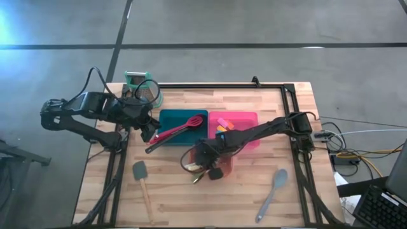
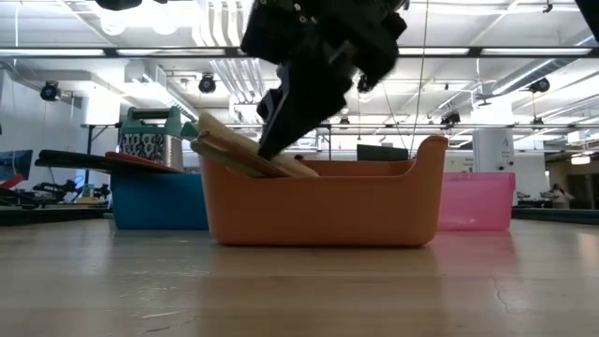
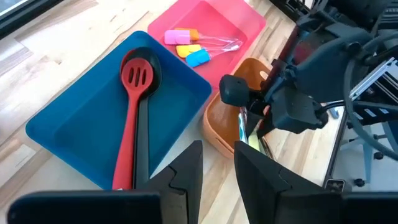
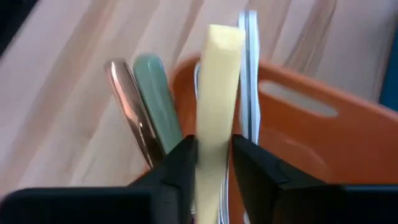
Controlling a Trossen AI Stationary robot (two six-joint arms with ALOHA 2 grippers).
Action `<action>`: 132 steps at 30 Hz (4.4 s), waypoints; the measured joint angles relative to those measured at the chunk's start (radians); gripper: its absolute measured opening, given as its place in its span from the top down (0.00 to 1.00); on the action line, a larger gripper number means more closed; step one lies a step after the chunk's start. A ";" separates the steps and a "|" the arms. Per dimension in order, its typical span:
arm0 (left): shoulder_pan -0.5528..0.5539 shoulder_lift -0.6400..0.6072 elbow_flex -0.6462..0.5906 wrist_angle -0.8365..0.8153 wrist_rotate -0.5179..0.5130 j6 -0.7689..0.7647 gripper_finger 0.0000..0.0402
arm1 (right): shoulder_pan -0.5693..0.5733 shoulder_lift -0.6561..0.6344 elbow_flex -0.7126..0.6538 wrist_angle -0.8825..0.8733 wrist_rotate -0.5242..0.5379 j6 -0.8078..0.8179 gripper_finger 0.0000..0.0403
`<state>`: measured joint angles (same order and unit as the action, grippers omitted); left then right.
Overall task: Pick & Place Kitchen Items
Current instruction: Put the yellow knife into the orange bin, then put the gray serving spoon into the blue bin
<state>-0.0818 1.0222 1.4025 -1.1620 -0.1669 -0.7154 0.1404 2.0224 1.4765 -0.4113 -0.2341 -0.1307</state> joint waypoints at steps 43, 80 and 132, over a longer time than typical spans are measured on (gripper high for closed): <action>0.000 0.006 0.000 0.035 -0.190 0.479 0.77 | 0.490 -0.203 0.353 -0.760 0.050 1.842 0.67; 0.002 0.010 -0.016 0.106 -0.167 0.562 0.77 | 0.658 -0.238 -0.184 -0.410 0.288 2.419 0.67; 0.042 0.033 -0.016 0.338 -0.300 0.154 0.77 | 0.690 -0.598 -0.613 -0.278 0.256 0.231 0.72</action>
<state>-0.0399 1.0550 1.3869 -0.8237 -0.4665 -0.5615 0.8304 1.4246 0.8633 -0.6897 0.0216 0.0998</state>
